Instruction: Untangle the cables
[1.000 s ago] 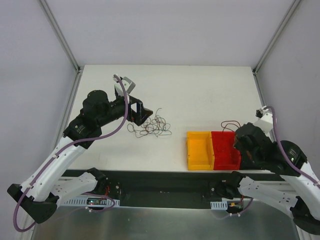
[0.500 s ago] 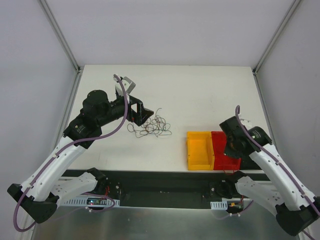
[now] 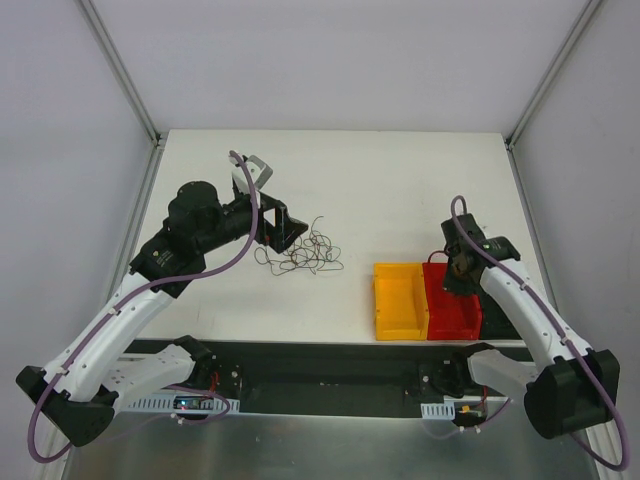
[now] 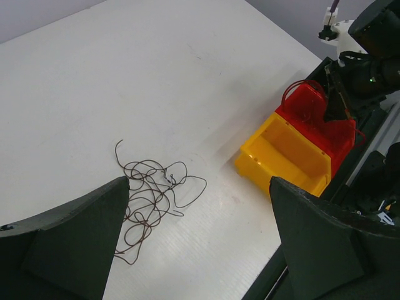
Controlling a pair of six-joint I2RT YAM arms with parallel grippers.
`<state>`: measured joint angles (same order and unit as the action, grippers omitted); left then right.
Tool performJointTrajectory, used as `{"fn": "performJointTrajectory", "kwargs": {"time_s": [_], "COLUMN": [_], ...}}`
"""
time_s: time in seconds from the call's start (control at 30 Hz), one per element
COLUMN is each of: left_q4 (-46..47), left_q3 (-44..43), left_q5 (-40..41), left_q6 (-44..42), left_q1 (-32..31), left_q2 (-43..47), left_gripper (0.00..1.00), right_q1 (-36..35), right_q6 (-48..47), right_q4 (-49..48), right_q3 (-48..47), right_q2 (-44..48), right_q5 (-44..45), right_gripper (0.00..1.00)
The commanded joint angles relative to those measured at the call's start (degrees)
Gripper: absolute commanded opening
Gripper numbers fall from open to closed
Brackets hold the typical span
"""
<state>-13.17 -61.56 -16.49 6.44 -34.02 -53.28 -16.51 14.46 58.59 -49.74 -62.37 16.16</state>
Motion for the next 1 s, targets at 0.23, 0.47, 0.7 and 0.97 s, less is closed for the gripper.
{"fn": "performJointTrajectory", "kwargs": {"time_s": [0.23, 0.47, 0.7, 0.97], "left_q4": [2.89, 3.33, 3.33, 3.32], "left_q3": [0.56, 0.83, 1.0, 1.09], "left_q5": [-1.88, -2.23, -2.23, -1.44], "left_q6": [0.86, 1.03, 0.95, 0.86], "left_q1": [0.18, 0.18, 0.18, 0.18], "left_q2": [-0.16, -1.21, -1.57, -3.06], "left_gripper": [0.93, 0.93, 0.93, 0.93], "right_q1": [0.34, 0.34, 0.43, 0.52], "right_q6": [2.85, 6.19, 5.5, -0.56], "right_q4": [-39.57, -37.26, -26.51, -23.35], "right_q3": [18.77, 23.28, 21.09, 15.03], "right_q2": [8.39, 16.31, 24.74, 25.37], "right_q5": [6.69, 6.61, 3.88, 2.91], "right_gripper": [0.0, 0.19, 0.5, 0.66]}}
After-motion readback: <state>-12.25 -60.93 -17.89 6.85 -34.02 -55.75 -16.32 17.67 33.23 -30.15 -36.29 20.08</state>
